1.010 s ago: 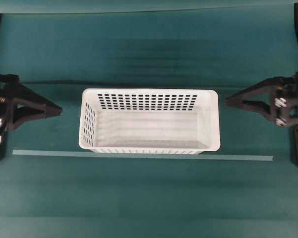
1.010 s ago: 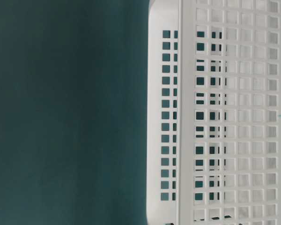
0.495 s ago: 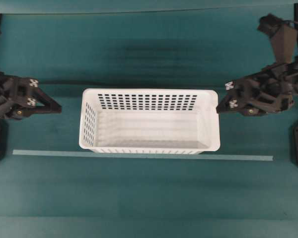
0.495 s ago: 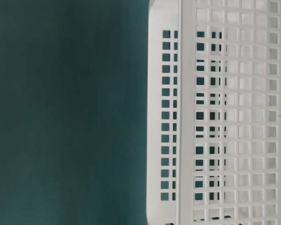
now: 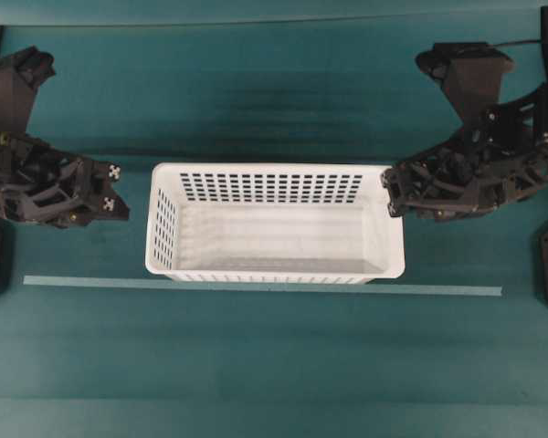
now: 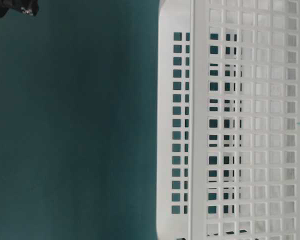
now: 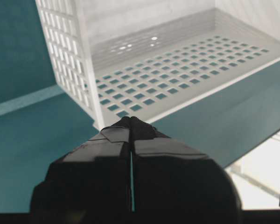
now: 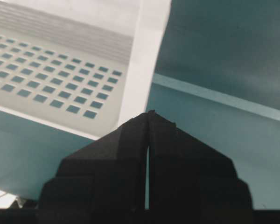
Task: Lift the white basket with both hands.
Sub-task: 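Move both grippers inward toward the basket's short end rims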
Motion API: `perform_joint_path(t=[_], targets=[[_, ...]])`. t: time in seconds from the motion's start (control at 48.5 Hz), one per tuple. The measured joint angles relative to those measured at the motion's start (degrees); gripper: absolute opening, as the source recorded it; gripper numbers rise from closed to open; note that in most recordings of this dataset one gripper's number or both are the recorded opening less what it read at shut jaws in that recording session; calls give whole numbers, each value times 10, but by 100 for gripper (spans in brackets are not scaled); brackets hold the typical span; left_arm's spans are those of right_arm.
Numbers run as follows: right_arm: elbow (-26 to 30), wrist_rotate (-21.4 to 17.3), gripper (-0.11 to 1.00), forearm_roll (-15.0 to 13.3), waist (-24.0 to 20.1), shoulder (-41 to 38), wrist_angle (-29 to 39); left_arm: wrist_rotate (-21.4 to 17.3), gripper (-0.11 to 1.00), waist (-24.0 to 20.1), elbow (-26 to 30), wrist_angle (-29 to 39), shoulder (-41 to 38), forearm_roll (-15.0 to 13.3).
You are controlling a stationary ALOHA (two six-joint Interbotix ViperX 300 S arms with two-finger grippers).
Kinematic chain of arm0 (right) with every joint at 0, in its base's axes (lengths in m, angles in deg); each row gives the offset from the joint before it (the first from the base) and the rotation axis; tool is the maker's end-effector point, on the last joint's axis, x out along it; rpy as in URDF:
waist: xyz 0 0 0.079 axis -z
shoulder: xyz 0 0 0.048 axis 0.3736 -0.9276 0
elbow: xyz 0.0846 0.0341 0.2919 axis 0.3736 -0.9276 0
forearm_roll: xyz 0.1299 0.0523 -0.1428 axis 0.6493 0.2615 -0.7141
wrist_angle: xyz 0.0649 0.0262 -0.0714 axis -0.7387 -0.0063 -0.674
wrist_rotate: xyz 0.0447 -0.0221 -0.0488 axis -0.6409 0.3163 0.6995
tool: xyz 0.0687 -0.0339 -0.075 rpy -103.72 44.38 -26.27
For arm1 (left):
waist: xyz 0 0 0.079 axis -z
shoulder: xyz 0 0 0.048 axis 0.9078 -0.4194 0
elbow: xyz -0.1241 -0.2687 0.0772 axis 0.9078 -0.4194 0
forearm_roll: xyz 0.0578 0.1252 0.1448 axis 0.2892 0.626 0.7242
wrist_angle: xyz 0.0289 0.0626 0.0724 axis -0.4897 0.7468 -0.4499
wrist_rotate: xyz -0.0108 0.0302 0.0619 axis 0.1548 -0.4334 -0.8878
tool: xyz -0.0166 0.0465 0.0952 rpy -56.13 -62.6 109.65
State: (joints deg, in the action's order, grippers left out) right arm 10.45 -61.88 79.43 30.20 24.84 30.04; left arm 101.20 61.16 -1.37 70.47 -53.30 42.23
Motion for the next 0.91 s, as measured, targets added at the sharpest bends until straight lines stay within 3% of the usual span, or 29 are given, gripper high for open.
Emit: perform_joint_path(t=[0.309, 0.474, 0.598, 0.804, 0.845, 0.907], targets=[[-5, -1, 8, 0, 0, 0, -2, -5, -2, 2, 8, 6, -8, 0], [-15, -11, 20, -1, 1, 0, -23, -25, 7, 6, 8, 6, -8, -2], [-21, -10, 37, -1, 1, 0, -35, -26, 30, 7, 8, 6, -8, 0], [-36, -13, 89, -1, 1, 0, -54, -23, 89, 7, 8, 4, -12, 0], [-38, -13, 96, -1, 1, -1, -54, -23, 96, 7, 9, 1, -18, 0], [-39, -16, 98, -1, 1, -6, -56, -23, 96, 7, 10, -4, -28, 0]])
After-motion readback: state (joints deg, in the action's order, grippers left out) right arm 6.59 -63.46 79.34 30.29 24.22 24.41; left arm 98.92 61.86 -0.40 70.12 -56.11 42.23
